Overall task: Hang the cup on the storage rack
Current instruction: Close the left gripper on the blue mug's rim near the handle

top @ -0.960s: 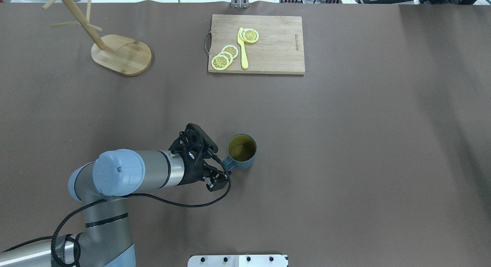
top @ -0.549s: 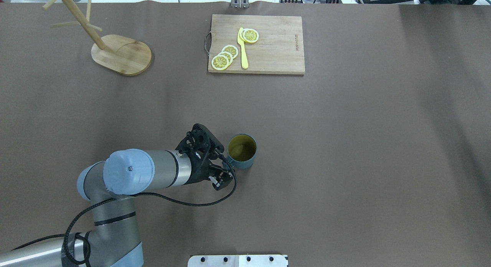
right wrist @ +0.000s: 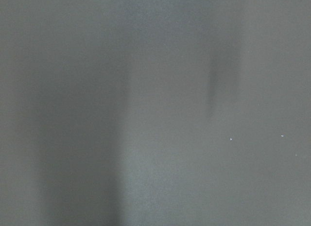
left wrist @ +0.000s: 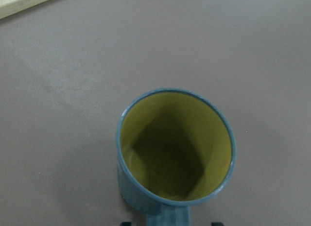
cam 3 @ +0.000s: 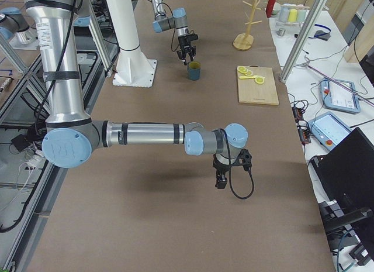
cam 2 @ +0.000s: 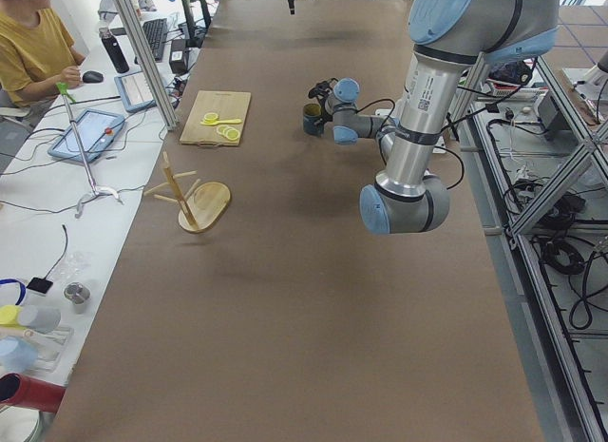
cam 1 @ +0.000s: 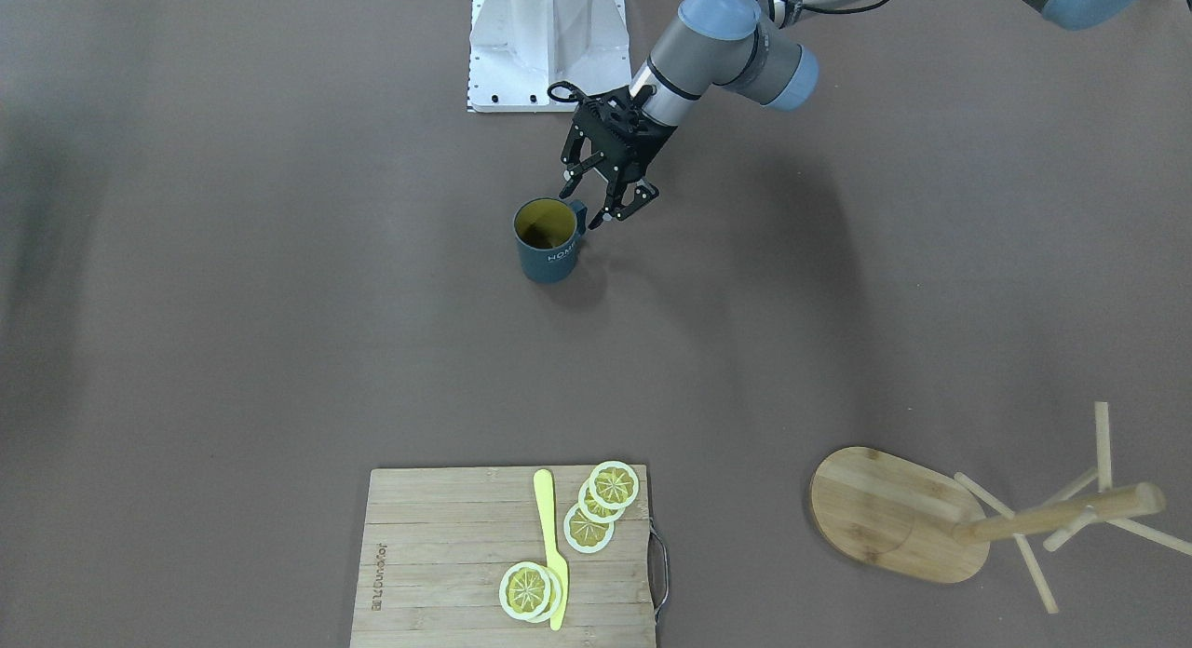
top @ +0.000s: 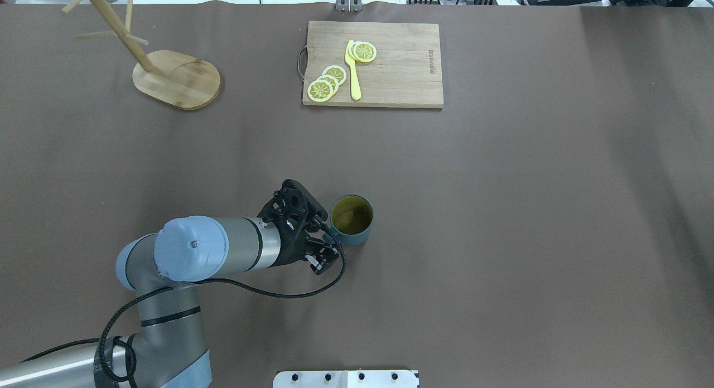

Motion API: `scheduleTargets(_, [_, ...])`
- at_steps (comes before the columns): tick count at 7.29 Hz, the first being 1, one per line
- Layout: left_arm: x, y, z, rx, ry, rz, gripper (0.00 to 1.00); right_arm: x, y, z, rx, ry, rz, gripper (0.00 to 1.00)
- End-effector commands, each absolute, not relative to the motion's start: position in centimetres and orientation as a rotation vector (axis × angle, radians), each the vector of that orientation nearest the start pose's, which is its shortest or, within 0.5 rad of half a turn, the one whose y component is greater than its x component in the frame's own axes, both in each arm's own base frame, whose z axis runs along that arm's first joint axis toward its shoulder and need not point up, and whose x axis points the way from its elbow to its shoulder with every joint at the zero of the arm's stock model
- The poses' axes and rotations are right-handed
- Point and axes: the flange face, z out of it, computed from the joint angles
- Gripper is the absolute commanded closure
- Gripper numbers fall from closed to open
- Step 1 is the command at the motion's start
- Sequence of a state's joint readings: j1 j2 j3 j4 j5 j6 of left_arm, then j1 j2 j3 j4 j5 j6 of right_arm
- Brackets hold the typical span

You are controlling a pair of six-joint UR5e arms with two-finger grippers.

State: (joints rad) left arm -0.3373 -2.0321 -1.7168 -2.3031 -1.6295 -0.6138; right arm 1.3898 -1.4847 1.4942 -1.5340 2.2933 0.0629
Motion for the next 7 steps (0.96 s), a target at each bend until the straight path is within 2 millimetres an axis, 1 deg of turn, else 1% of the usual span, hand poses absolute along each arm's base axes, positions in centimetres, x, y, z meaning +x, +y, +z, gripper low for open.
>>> scheduleTargets(1, [56.0, -31.7, 24.2, 0.855, 1.112, 0.49, 0.36, -3.0, -53.7, 64.9, -0.04, -0.723, -0.129, 0.0])
scheduleTargets(2, [56.1, -30.8, 24.0, 0.892, 1.139, 0.47, 0.36, -3.0, -53.8, 64.7, -0.037, -0.724, -0.125, 0.0])
scheduleTargets(3, [56.0, -30.5, 23.9, 0.925, 1.145, 0.444, 0.36, -3.0, -53.8, 64.7, -0.038, -0.724, -0.123, 0.0])
scheduleTargets(4, [56.3, -29.3, 25.0, 0.94, 1.129, 0.435, 0.36, -3.0, -53.8, 64.6, -0.036, -0.724, -0.124, 0.0])
scheduleTargets(5, [56.8, -28.4, 25.0, 0.96, 1.134, 0.421, 0.36, -3.0, -53.8, 64.5, -0.035, -0.724, -0.124, 0.0])
scheduleTargets(6, [57.1, -27.9, 25.5, 0.981, 1.13, 0.4, 0.35, -3.0, -53.7, 64.6, -0.036, -0.724, -0.124, 0.0])
scheduleTargets(7, [57.7, -27.2, 26.5, 1.011, 1.14, 0.375, 0.35, -2.9, -53.5, 64.8, -0.039, -0.724, -0.123, 0.0])
